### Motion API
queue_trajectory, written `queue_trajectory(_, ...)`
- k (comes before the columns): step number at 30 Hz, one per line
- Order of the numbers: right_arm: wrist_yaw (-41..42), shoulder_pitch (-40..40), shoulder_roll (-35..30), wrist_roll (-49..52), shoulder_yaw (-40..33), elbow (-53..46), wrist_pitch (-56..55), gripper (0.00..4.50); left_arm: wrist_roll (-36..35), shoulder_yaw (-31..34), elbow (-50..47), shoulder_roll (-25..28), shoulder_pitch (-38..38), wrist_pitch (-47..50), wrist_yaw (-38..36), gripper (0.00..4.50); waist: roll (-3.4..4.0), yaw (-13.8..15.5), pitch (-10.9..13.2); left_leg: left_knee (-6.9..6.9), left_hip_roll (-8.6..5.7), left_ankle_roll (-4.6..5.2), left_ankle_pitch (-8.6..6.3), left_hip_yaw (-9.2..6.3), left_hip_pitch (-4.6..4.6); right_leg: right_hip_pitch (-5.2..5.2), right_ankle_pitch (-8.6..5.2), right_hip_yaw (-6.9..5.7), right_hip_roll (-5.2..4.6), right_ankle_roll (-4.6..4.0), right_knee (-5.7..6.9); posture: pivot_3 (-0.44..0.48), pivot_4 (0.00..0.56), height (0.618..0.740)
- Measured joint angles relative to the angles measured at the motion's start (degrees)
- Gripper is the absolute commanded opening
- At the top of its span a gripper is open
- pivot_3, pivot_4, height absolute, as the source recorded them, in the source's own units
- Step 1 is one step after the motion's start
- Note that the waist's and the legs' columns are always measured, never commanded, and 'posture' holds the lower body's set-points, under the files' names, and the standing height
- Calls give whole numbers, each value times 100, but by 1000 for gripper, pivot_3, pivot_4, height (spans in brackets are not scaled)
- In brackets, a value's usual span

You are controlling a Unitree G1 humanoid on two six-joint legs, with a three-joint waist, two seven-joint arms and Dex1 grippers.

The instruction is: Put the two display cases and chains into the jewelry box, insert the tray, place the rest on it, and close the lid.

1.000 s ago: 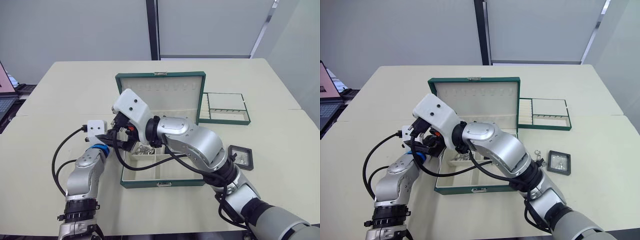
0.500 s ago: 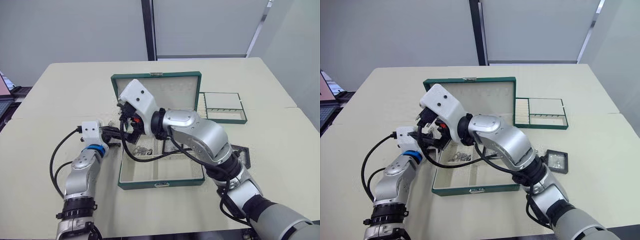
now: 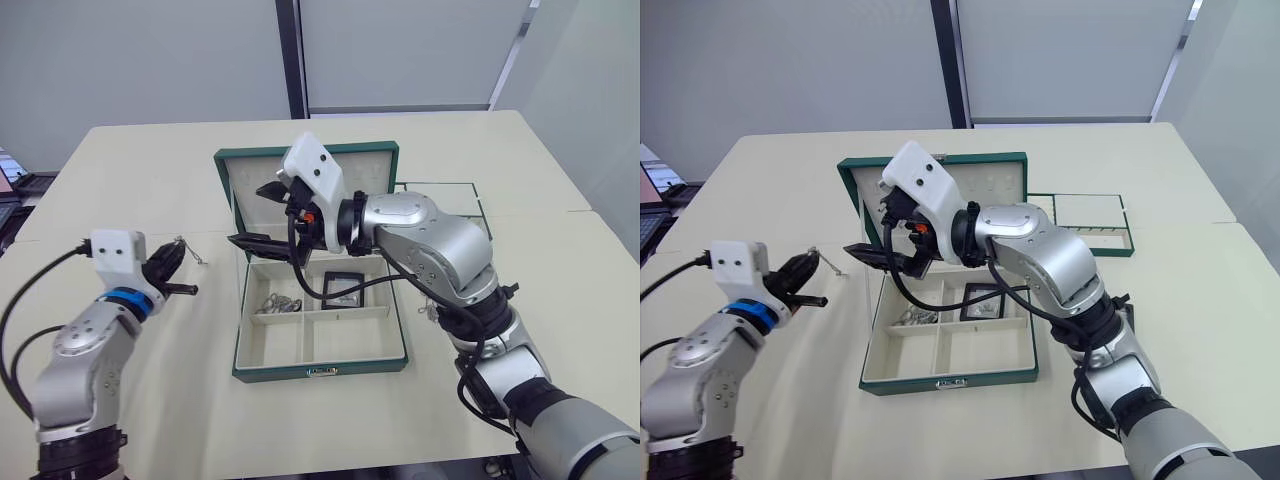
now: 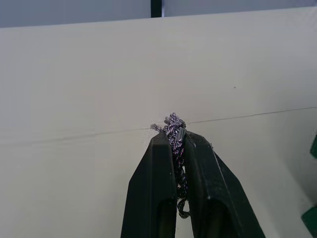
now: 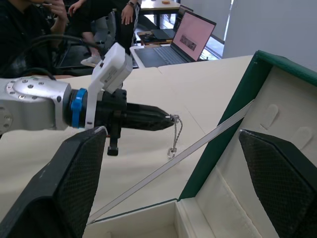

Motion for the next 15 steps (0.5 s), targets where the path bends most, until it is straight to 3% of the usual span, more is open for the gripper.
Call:
queue_trajectory(7,295,28,-381,122,-195,-22,-133,4500,-1040,515,-334,1034,144,500,-1186,4,0,-1,2,-3,2,0,0,2,-1,-1,0,0,0,0,-7,0,150,740)
queue_trajectory(15,595,119,-730,229,-289,-33,-387,4500,-1948,538,-317,2295,-404,1090,-2436,4,1,-12,6,-6,-1,0,0,5,0,0,0,-2,4,0,-7,0,150,740)
